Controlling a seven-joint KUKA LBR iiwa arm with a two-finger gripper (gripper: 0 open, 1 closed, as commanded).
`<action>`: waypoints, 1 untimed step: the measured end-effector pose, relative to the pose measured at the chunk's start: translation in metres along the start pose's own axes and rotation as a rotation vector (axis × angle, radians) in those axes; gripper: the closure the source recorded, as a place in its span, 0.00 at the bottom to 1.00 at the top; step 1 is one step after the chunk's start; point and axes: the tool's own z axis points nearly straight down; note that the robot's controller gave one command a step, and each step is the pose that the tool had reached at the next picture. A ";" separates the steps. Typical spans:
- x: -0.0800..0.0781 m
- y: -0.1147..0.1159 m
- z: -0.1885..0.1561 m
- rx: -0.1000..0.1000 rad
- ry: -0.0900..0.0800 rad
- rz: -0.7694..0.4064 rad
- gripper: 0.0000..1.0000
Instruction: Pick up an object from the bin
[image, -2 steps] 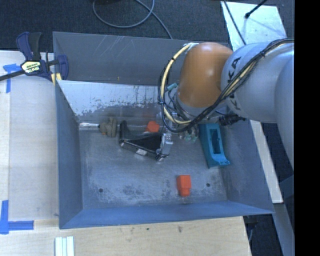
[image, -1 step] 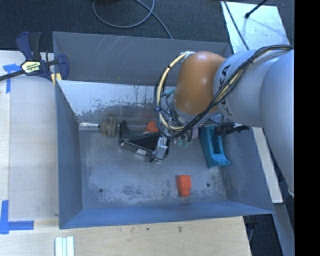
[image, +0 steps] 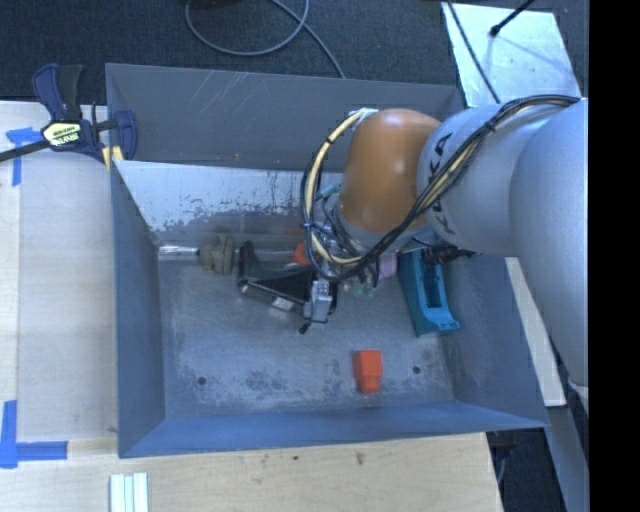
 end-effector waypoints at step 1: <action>0.001 0.002 -0.001 -0.001 0.000 0.055 0.00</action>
Offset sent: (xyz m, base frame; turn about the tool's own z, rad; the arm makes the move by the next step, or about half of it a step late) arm -0.0147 0.0075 0.0082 -0.4558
